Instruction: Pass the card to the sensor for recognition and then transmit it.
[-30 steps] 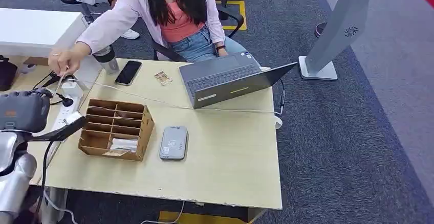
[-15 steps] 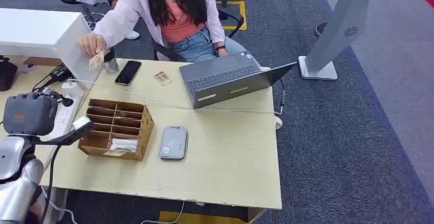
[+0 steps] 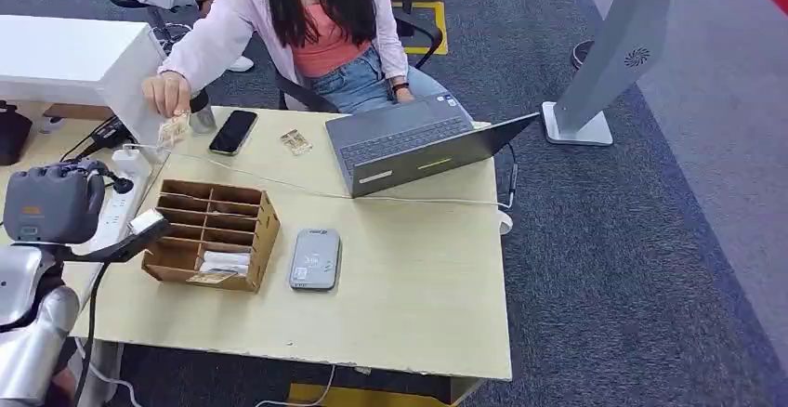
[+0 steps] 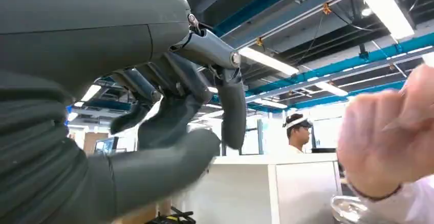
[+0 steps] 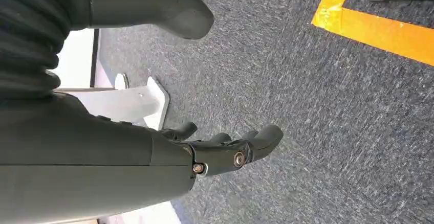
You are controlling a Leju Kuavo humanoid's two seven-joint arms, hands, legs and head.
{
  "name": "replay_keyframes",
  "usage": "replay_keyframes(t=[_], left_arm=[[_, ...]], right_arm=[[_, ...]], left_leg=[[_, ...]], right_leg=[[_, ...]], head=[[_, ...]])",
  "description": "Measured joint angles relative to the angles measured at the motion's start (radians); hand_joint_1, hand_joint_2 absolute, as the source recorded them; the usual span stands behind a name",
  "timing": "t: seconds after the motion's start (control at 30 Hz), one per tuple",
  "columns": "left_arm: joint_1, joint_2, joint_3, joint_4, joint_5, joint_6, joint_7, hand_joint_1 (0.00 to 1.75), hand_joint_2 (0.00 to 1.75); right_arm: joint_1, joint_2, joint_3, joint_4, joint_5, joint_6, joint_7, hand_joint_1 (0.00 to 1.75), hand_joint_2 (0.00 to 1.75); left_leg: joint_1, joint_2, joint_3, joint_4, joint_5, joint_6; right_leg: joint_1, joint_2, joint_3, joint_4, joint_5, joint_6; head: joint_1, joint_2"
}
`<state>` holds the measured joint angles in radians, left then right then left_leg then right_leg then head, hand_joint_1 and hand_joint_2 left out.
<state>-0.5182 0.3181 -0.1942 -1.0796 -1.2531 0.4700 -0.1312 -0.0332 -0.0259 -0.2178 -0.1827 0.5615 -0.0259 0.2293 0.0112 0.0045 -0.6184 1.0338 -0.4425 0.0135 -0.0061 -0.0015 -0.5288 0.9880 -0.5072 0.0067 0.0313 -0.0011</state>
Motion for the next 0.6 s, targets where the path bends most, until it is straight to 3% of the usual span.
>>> replay_keyframes(t=[0.33,0.6], left_arm=[[-0.011,-0.013,0.0,0.006,-0.003,0.0,0.007,0.0,1.75],[-0.065,-0.034,0.0,0.072,-0.024,0.003,0.024,0.0,1.75]], right_arm=[[0.0,0.0,-0.008,0.0,0.009,-0.001,-0.002,0.0,1.75],[-0.001,0.0,-0.016,0.0,0.014,0.002,-0.006,0.0,1.75]], left_leg=[[0.0,0.0,0.0,0.0,0.0,0.0],[0.0,0.0,0.0,0.0,0.0,0.0]], right_leg=[[0.0,0.0,0.0,0.0,0.0,0.0],[0.0,0.0,0.0,0.0,0.0,0.0]], head=[[0.0,0.0],[0.0,0.0]])
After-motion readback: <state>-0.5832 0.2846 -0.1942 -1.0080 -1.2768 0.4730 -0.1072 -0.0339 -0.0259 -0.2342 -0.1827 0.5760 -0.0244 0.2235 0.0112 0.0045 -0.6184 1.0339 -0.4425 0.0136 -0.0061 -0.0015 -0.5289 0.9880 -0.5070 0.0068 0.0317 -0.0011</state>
